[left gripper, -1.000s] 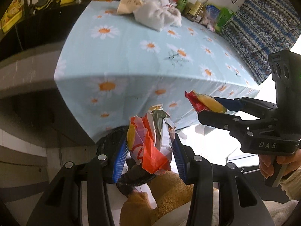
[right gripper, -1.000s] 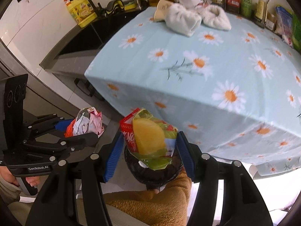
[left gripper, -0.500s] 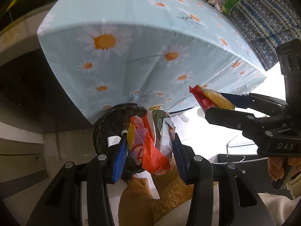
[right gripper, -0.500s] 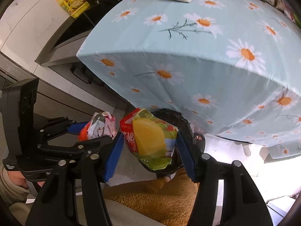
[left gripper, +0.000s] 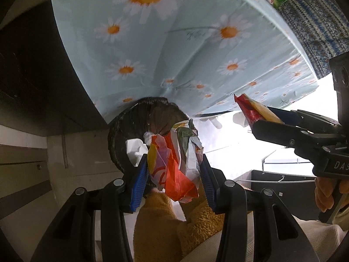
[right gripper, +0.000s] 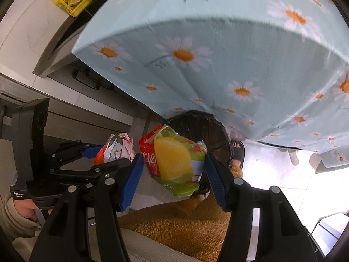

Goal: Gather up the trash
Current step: 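Open the left tool and the right tool to drop both wrappers into the bin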

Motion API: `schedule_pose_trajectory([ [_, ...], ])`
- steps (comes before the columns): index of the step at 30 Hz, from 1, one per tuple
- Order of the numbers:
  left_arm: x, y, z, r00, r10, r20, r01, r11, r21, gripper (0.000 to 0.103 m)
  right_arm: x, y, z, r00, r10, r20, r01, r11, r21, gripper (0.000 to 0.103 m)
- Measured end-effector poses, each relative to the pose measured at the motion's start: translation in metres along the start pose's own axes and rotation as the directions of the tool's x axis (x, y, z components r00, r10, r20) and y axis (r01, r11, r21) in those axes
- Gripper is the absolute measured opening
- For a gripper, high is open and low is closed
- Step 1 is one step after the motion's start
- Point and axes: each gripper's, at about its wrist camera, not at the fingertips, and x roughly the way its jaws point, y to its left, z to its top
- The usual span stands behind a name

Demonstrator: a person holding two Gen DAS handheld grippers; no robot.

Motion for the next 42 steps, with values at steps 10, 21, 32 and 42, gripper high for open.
schedule_pose_trajectory([
  [10, 0.009, 0.0, 0.006, 1.0, -0.003, -0.027, 0.003, 1.0, -0.007, 0.044, 0.003, -0.006, 0.004, 1.0, 0.01, -0.002, -0.01, 0.999, 0.031, 0.059],
  [21, 0.018, 0.01, 0.018, 0.997, 0.048, -0.064, -0.05, 0.998, -0.04, 0.063, -0.003, -0.011, 0.019, 1.0, 0.01, 0.018, -0.011, 0.999, 0.05, 0.071],
  [32, 0.012, 0.019, 0.023, 0.998, 0.042, -0.046, -0.045, 0.997, -0.059, 0.066, -0.004, -0.017, 0.021, 1.0, 0.001, 0.024, -0.003, 0.997, 0.071, 0.072],
  [42, -0.011, 0.013, 0.023, 1.0, 0.013, 0.014, -0.012, 0.998, -0.064, 0.066, -0.014, -0.01, 0.018, 0.999, -0.003, 0.048, 0.001, 0.999, 0.047, 0.072],
])
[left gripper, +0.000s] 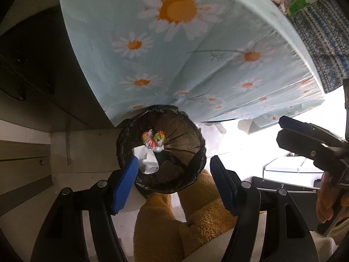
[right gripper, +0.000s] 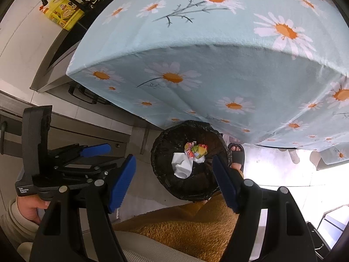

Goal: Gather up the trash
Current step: 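Open the left tool and the right tool to drop both wrappers into the bin, then move both tools back toward the remaining trash on the tablecloth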

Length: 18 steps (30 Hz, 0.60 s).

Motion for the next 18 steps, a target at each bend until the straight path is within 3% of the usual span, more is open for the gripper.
schedule_pose_trajectory([
  [18, -0.058, -0.038, 0.001, 0.991, -0.012, 0.135, 0.001, 0.997, 0.079, 0.066, -0.049, 0.012, -0.005, 0.991, -0.026, 0.129, 0.034, 0.998, -0.06, 0.072],
])
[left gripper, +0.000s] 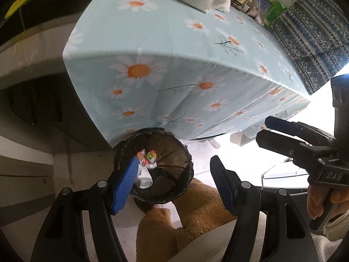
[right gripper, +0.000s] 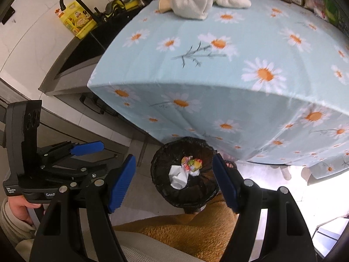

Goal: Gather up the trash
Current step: 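Move both tools back toward the remaining trash on the tablecloth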

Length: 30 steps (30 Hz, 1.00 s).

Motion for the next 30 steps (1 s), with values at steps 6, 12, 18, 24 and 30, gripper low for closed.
schedule_pose_trajectory([
  [6, -0.019, -0.015, 0.007, 0.998, -0.005, 0.059, 0.004, 1.0, 0.027, 0.066, -0.025, -0.014, 0.005, 0.998, -0.022, 0.059, 0.021, 1.0, 0.023, 0.072],
  [12, -0.039, -0.038, 0.029, 0.992, -0.005, 0.123, -0.003, 0.998, 0.069, 0.066, -0.046, -0.027, 0.014, 0.994, -0.039, 0.106, 0.038, 0.999, 0.015, 0.072],
  [18, -0.049, -0.05, 0.063, 0.984, 0.004, 0.178, -0.017, 0.997, 0.07, 0.071, -0.061, -0.044, 0.045, 0.988, -0.048, 0.146, 0.05, 0.999, -0.009, 0.072],
  [24, -0.043, -0.057, 0.101, 0.979, 0.023, 0.203, -0.036, 0.997, 0.061, 0.071, -0.064, -0.063, 0.087, 0.984, -0.044, 0.172, 0.051, 0.998, -0.037, 0.072],
  [30, -0.03, -0.071, 0.146, 0.975, 0.036, 0.217, -0.049, 0.997, 0.054, 0.071, -0.06, -0.085, 0.132, 0.984, -0.037, 0.172, 0.048, 0.997, -0.062, 0.072],
])
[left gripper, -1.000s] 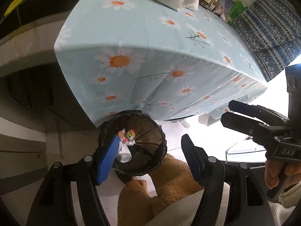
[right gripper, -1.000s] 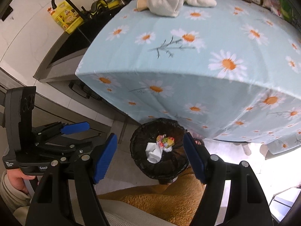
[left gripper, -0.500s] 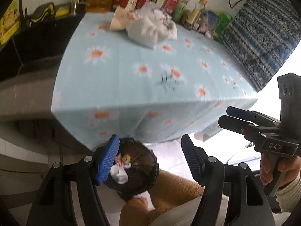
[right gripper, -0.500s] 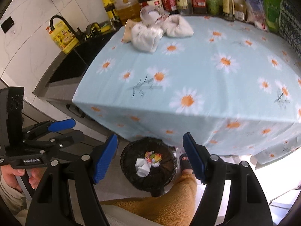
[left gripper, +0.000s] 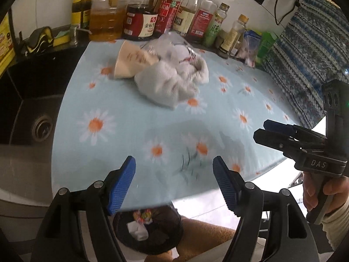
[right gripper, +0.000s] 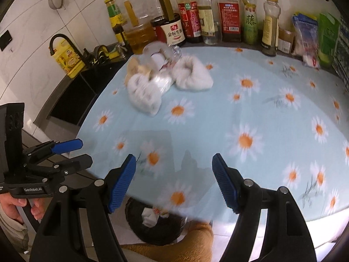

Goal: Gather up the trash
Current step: 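Move both tools back toward the remaining trash on the tablecloth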

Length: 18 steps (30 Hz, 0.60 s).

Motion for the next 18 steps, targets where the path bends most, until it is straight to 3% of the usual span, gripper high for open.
schedule_pose_trajectory([
  [9, 0.047, 0.0, 0.052, 1.0, 0.003, 0.005, -0.003, 0.997, -0.074, 0.071, 0.023, -0.02, 0.078, 0.999, 0.052, 0.006, -0.051, 0.996, -0.079, 0.072],
  [13, 0.065, 0.008, 0.069, 1.0, -0.007, 0.013, 0.009, 0.988, -0.154, 0.071, 0.036, -0.02, 0.111, 0.996, 0.09, -0.007, -0.09, 0.988, -0.124, 0.072],
  [18, 0.081, 0.013, 0.083, 0.999, 0.038, 0.018, -0.033, 0.974, -0.226, 0.071, 0.054, -0.015, 0.143, 0.987, 0.151, -0.048, -0.158, 0.968, -0.193, 0.072],
])
